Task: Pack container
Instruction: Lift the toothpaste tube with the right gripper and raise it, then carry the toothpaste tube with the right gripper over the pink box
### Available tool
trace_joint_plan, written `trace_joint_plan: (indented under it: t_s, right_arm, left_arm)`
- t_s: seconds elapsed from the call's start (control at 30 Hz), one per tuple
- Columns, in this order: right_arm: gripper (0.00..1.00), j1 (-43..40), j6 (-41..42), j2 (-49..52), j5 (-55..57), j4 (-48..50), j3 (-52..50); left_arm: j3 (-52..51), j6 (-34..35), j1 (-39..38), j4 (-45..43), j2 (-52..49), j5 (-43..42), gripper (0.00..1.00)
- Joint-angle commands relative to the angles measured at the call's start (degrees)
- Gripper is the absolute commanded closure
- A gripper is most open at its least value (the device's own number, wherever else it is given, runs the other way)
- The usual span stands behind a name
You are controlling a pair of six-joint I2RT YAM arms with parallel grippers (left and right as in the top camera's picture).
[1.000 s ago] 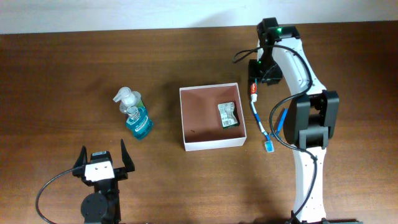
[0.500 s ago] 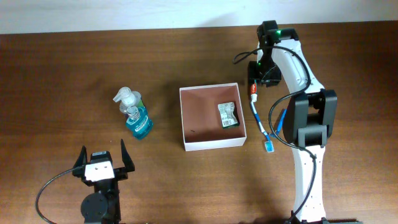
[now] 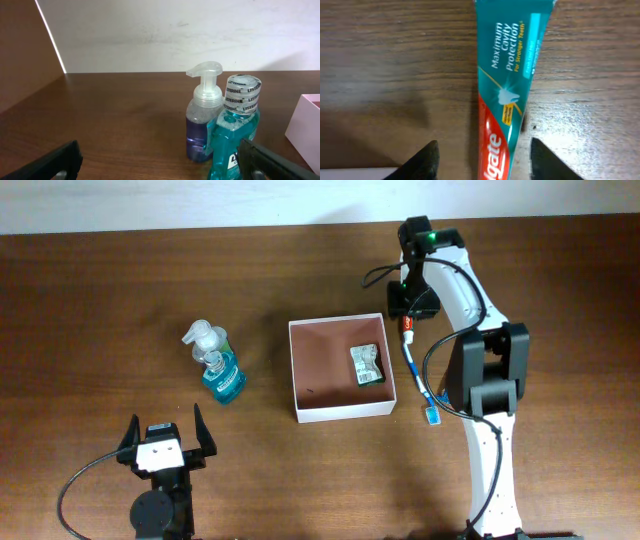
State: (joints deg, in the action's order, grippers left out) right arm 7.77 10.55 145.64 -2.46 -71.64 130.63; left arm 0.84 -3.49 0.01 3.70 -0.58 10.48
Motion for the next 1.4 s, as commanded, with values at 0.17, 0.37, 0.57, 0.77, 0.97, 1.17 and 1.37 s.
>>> trace_joint_plan:
  t_s: [0.17,0.37,0.57,0.77,0.97,1.17,1.37]
  right_arm:
    - [0.83,0.09,0.46,1.97,1.68,0.11,-0.02]
    - [0.96,-0.35,-0.2,1.73,4.44,-2.1,1.92]
    - [0.96,-0.76,-2.12,-0.76,5.14,-8.39,11.87]
    - [0.96,0.85,-2.12,-2.49,-1.11,-24.55,28.89]
    - [0.96,2.82,-2.34,-3.58,-10.21,-25.73,30.18]
    - [0.96,4.17,-2.34,-5.92,-12.13,-25.73,30.18]
    - [0.96,4.17,-2.34,-13.81,-12.13,-25.7,30.18]
  left_arm:
    - [-0.33,-0.92,-0.28,-0.04,0.28,-0.22,0.01]
    - [-0.33,-0.92,-0.28,-0.04,0.28,-0.22,0.01]
    - [-0.33,-0.92,-0.28,-0.04,0.28,-0.22,0.01]
    - [-0.33,-0.94,-0.28,-0.04,0.28,-0.22,0.01]
    - [-0.33,-0.92,-0.28,-0.04,0.28,-0.22,0.01]
    - [-0.33,-0.92,-0.28,-0.04,0.28,-0.22,0.01]
    - [-0.33,-0.92,-0.28,-0.04,0.28,-0.24,0.0]
